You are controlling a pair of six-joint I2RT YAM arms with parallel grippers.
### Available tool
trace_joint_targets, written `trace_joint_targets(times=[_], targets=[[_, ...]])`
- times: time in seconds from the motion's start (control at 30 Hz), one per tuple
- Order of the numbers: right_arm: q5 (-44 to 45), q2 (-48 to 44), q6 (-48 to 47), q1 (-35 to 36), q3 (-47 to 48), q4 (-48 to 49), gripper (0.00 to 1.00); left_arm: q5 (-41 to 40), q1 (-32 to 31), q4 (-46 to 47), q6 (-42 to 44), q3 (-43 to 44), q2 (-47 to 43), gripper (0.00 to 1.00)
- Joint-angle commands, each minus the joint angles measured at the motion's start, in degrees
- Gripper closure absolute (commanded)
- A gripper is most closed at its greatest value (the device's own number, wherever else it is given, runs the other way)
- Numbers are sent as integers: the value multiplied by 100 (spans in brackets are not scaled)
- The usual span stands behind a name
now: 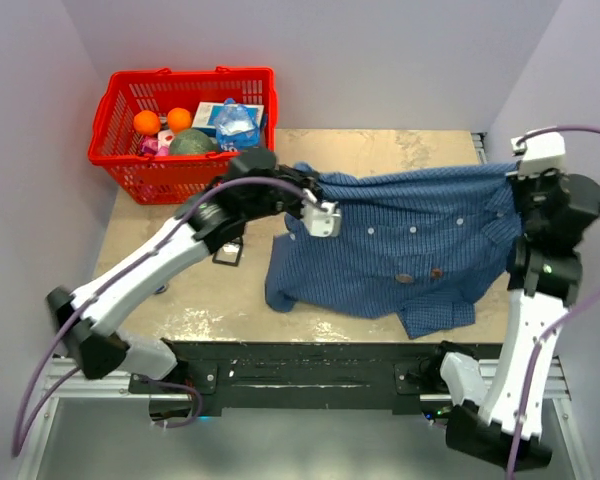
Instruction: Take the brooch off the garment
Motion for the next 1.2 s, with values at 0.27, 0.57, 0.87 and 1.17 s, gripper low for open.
trace_joint_targets(times=[0.27,0.57,0.87,1.17], targets=[[1919,-25,-2290,-58,-3473,507,100,564,801,-454,-4824,1240,2807,32],[1964,1529,-1582,-67,-2926,684,100,-669,1020,-348,-5001,1420,3834,29],[1481,2374,-1080,-58,-2159,358,100,-195,1249,-242,-5967,2704,5143,22],[1190,2295,-1010,-58,-2088,121,100,1185,1293,-339,-6698,2890,5839,20]])
